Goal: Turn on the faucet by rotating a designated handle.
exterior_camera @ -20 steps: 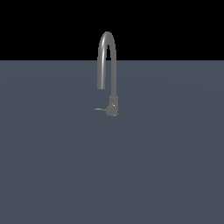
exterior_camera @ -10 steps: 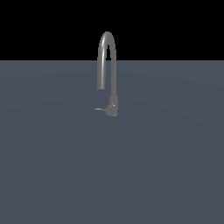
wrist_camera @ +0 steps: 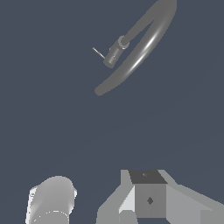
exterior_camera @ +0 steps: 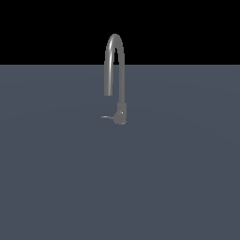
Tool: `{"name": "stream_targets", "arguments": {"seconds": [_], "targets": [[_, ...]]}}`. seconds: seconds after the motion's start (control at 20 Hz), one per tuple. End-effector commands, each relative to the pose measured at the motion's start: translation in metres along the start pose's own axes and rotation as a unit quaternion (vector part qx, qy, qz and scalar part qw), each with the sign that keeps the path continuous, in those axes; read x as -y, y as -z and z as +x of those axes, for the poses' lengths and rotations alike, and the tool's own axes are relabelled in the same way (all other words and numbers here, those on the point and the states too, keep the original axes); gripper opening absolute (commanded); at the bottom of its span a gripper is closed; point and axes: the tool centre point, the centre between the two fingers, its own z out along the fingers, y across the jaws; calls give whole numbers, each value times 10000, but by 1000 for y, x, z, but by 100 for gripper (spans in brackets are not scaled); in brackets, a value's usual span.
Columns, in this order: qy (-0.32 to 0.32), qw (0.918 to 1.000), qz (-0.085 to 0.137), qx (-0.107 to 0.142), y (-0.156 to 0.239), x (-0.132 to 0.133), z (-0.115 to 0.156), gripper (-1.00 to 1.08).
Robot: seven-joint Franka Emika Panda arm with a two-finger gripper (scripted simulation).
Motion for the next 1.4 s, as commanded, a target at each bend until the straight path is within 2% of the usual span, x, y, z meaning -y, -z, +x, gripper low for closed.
{"name": "stream_targets", "arguments": {"seconds": [0.0, 0.25, 0.55, 0.9, 1.35], "targets": [[380, 9986, -370, 22, -8, 5, 15, -100], [1053, 9890, -1040, 68, -25, 16, 41, -100], [1759, 9688, -1742, 113, -45, 28, 67, -100], [2460, 9380, -2439, 154, -68, 41, 91, -100], [3208, 8915, -3193, 193, -96, 56, 116, -100]]}}
